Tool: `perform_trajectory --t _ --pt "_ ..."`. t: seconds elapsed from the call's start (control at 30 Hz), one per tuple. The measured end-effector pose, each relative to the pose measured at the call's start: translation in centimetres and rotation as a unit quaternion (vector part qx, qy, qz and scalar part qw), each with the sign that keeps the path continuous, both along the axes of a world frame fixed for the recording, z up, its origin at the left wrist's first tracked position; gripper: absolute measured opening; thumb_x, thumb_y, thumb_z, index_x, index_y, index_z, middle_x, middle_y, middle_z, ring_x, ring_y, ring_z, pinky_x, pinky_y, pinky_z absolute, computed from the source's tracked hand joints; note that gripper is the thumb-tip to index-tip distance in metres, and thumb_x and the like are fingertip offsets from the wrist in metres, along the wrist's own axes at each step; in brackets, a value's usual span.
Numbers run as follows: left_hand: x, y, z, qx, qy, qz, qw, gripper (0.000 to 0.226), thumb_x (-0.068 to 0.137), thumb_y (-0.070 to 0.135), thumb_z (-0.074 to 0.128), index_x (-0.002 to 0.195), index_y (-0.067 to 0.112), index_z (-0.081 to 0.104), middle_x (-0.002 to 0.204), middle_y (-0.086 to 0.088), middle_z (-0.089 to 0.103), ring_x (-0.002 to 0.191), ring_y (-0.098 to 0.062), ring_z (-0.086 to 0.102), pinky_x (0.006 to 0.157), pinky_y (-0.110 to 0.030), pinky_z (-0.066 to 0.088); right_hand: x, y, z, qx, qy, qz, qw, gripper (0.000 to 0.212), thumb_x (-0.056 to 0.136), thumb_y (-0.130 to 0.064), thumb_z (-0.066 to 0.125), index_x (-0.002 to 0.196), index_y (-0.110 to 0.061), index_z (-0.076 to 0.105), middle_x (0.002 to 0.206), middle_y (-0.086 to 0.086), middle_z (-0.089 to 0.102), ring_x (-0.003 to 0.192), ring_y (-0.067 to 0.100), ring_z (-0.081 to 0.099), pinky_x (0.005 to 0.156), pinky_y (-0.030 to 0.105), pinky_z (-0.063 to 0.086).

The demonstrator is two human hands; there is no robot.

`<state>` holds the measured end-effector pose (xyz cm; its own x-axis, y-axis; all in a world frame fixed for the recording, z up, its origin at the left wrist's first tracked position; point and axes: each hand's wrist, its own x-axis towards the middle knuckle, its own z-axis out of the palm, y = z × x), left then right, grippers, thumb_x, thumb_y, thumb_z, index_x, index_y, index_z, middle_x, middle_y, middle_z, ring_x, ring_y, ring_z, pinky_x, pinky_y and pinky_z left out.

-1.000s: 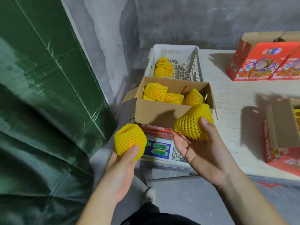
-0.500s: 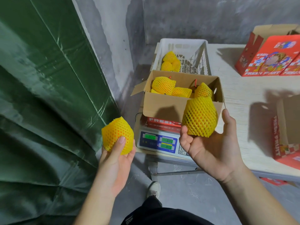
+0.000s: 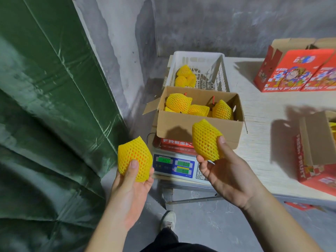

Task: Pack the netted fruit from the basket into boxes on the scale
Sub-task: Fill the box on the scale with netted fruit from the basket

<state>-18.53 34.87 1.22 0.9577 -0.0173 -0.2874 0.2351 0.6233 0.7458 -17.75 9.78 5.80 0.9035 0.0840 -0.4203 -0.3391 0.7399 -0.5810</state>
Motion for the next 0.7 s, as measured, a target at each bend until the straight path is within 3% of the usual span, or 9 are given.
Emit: perform_trajectory --t 0.07,0.17,0.23,0.3,0.4,0.43,0.53,0.7 --pt "0.2 -0.3 0.1 0.003 0.003 -0.004 1.0 0.048 0.093 0.037 0.06 0.137 0.021 0.06 0.118 -0.001 0.071 0.092 -0.016 0.073 0.081 -0.03 0.057 1.4 -0.7 1.6 -0.057 -0.006 -0.012 0.998 0.052 0.088 -0.041 0.074 0.133 -0.017 0.065 0.109 0.015 0.074 0.081 0.025 0.072 0.065 0.026 0.059" --pt "0.2 -0.7 0.3 0.012 0.005 -0.016 1.0 0.051 0.092 0.036 0.059 0.14 0.019 0.057 0.118 -0.003 0.069 0.091 -0.016 0.072 0.082 -0.03 0.055 5.0 -2.0 5.1 -0.084 -0.025 -0.036 0.995 0.054 0.085 -0.038 0.075 0.133 -0.017 0.063 0.101 0.011 0.074 0.074 0.022 0.074 0.065 0.024 0.058" --pt "0.2 -1.0 0.6 0.016 0.008 -0.022 1.0 0.056 0.09 0.038 0.066 0.142 0.018 0.056 0.121 -0.005 0.07 0.092 -0.017 0.073 0.085 -0.034 0.052 7.6 -2.6 7.4 -0.129 -0.059 -0.036 0.989 0.053 0.092 -0.029 0.072 0.14 -0.015 0.056 0.115 0.012 0.069 0.083 0.025 0.075 0.069 0.028 0.06" --pt "0.3 -1.2 0.7 0.021 0.014 -0.028 0.999 0.068 0.085 0.041 0.081 0.145 0.018 0.055 0.127 -0.006 0.07 0.097 -0.02 0.073 0.091 -0.038 0.049 9.5 -3.5 8.8 -0.18 -0.093 -0.033 0.979 0.065 0.095 -0.024 0.072 0.153 -0.017 0.043 0.14 0.013 0.057 0.103 0.03 0.073 0.083 0.034 0.062" --pt "0.3 -1.5 1.1 0.026 0.015 -0.037 0.999 0.072 0.086 0.038 0.077 0.15 0.017 0.05 0.139 -0.011 0.067 0.101 -0.022 0.072 0.09 -0.037 0.05 9.3 -4.2 8.7 -0.437 -0.098 -0.017 0.894 0.07 0.098 -0.018 0.071 0.157 -0.029 0.034 0.161 0.011 0.036 0.114 0.022 0.068 0.093 0.022 0.056" --pt "0.4 -1.6 1.0 0.034 0.016 -0.04 0.998 0.083 0.079 0.044 0.085 0.149 0.016 0.05 0.137 -0.012 0.068 0.099 -0.021 0.073 0.087 -0.036 0.051 8.5 -4.1 8.0 -0.447 -0.089 -0.042 0.889 0.065 0.098 -0.018 0.068 0.154 -0.032 0.038 0.155 0.009 0.044 0.109 0.026 0.071 0.09 0.026 0.057" --pt "0.3 -2.0 1.6 0.058 0.007 -0.054 0.997 0.123 0.043 0.057 0.102 0.147 0.016 0.051 0.122 -0.007 0.072 0.09 -0.019 0.074 0.083 -0.035 0.05 4.3 -2.9 4.6 -0.363 -0.04 -0.072 0.928 0.032 0.1 -0.018 0.062 0.13 -0.03 0.061 0.112 0.002 0.073 0.094 0.031 0.072 0.075 0.034 0.055" --pt "-0.3 -2.2 1.8 0.056 0.014 -0.045 0.997 0.125 0.044 0.059 0.101 0.15 0.02 0.049 0.122 -0.005 0.073 0.09 -0.017 0.075 0.084 -0.035 0.049 -1.0 -1.0 0.3 -0.371 0.003 0.038 0.928 0.021 0.102 -0.015 0.059 0.117 -0.023 0.071 0.106 0.004 0.079 0.085 0.019 0.074 0.076 0.03 0.054"
